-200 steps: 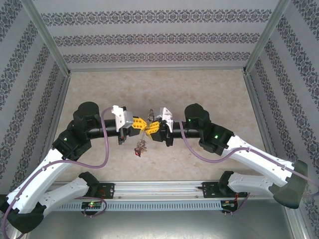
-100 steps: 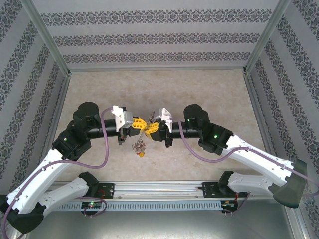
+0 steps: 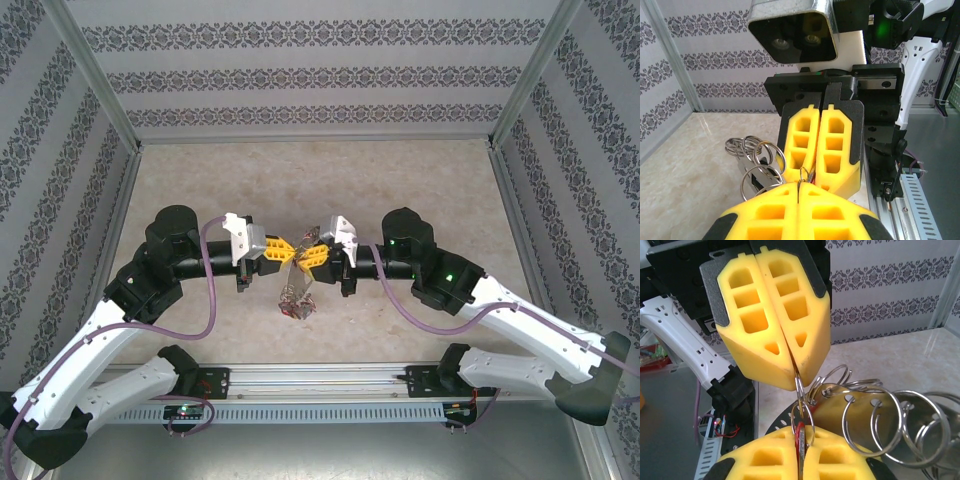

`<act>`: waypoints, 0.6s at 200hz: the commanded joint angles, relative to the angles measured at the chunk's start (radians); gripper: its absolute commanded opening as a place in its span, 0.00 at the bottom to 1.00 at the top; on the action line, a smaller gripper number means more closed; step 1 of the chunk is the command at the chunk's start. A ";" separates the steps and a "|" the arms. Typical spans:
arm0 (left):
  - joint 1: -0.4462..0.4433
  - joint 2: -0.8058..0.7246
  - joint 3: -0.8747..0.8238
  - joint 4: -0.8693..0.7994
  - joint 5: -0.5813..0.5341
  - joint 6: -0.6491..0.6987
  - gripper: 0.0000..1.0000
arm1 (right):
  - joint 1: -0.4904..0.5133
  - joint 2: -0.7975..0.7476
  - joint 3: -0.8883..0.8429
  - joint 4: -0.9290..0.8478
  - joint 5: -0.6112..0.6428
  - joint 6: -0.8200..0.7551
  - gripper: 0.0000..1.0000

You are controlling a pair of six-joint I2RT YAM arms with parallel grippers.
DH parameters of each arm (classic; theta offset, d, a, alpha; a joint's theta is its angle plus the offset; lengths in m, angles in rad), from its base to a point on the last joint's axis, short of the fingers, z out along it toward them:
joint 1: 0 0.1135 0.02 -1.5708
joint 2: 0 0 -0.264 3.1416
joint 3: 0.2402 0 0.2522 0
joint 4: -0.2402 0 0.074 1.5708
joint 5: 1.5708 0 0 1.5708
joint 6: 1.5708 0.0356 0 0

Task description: Put the keys on the keyring

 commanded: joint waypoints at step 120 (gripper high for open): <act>0.017 -0.038 -0.047 0.081 -0.088 -0.012 0.22 | -0.067 0.028 0.231 -0.325 0.024 0.064 0.00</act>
